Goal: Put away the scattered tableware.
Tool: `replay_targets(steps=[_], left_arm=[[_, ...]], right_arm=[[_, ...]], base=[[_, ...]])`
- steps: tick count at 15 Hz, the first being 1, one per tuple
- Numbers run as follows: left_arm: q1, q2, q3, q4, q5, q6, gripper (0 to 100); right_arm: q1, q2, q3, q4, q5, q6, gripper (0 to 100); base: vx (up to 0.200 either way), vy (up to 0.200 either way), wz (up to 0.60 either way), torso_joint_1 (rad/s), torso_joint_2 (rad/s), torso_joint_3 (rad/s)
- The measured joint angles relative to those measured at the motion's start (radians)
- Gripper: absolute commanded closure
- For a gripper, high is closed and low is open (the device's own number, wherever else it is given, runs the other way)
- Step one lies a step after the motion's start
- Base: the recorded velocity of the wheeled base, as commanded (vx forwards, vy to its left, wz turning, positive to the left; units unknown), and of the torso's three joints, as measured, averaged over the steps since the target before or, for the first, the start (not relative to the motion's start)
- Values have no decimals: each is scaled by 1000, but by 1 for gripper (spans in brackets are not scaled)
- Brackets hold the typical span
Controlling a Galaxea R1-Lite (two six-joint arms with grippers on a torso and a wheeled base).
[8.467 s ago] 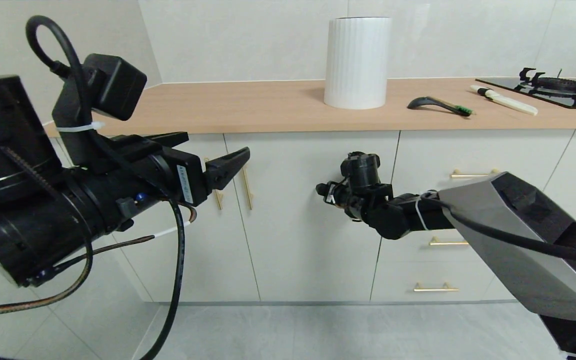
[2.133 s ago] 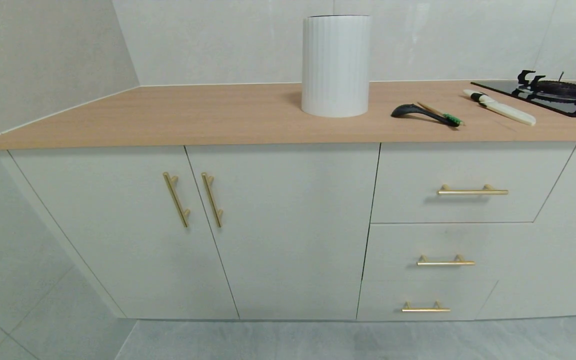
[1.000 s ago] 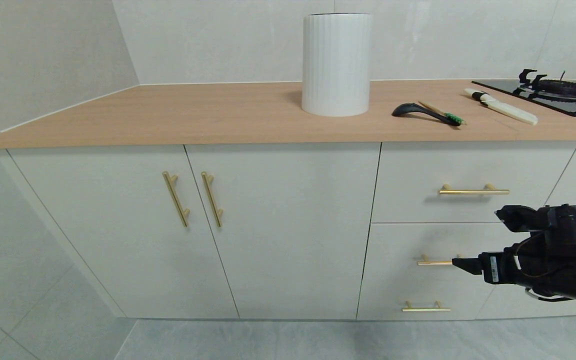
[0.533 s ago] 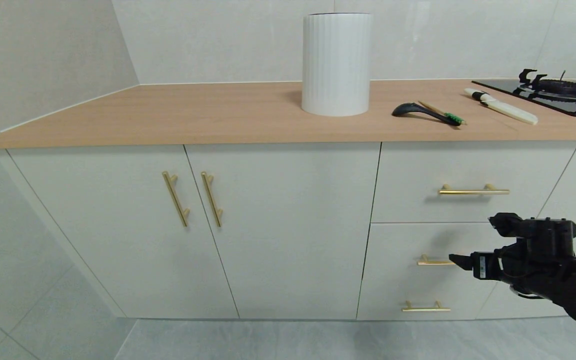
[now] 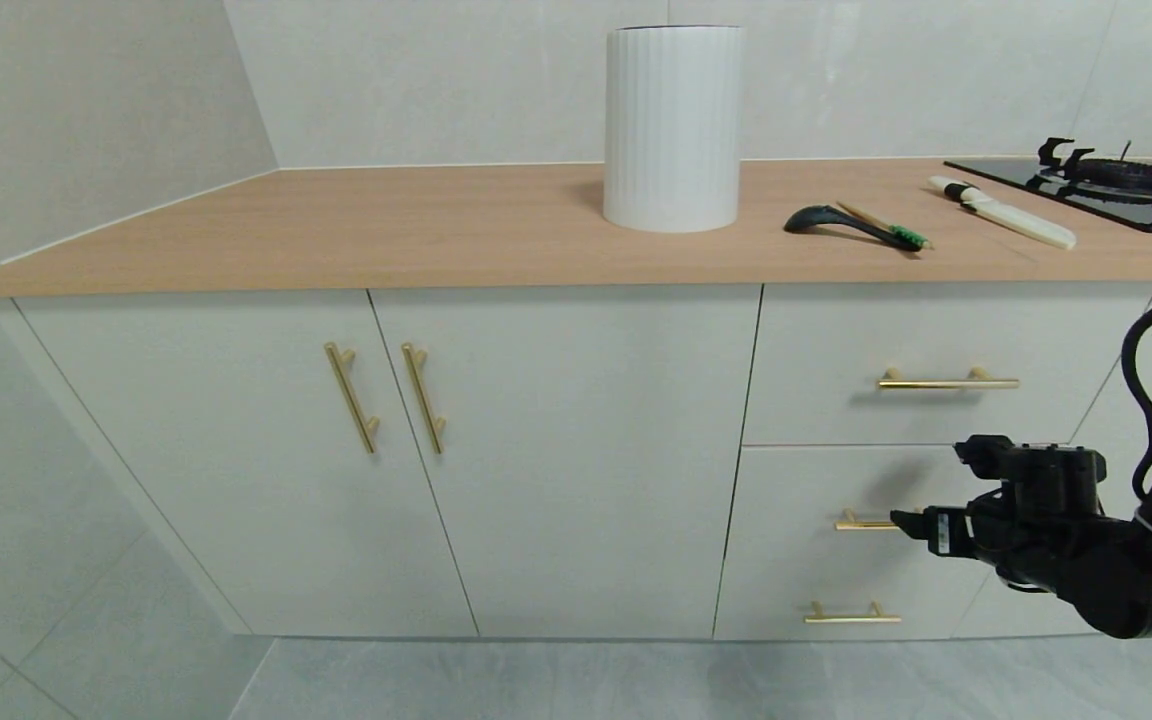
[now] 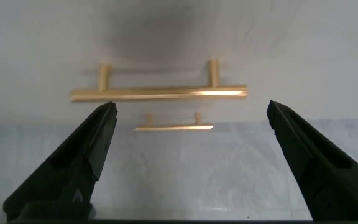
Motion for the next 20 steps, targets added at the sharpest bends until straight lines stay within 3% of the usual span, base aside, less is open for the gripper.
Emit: replay_targets(steps=[11,20], left_arm=[[0,0,0,0,0,0,0],[0,0,0,0,0,0,0]], right_arm=[[9,129,-112,-18,-57,0,0],[14,172,-125,-26,-72,-24,0]], base=[[0,0,0,0,0,0],[0,0,0,0,0,0]])
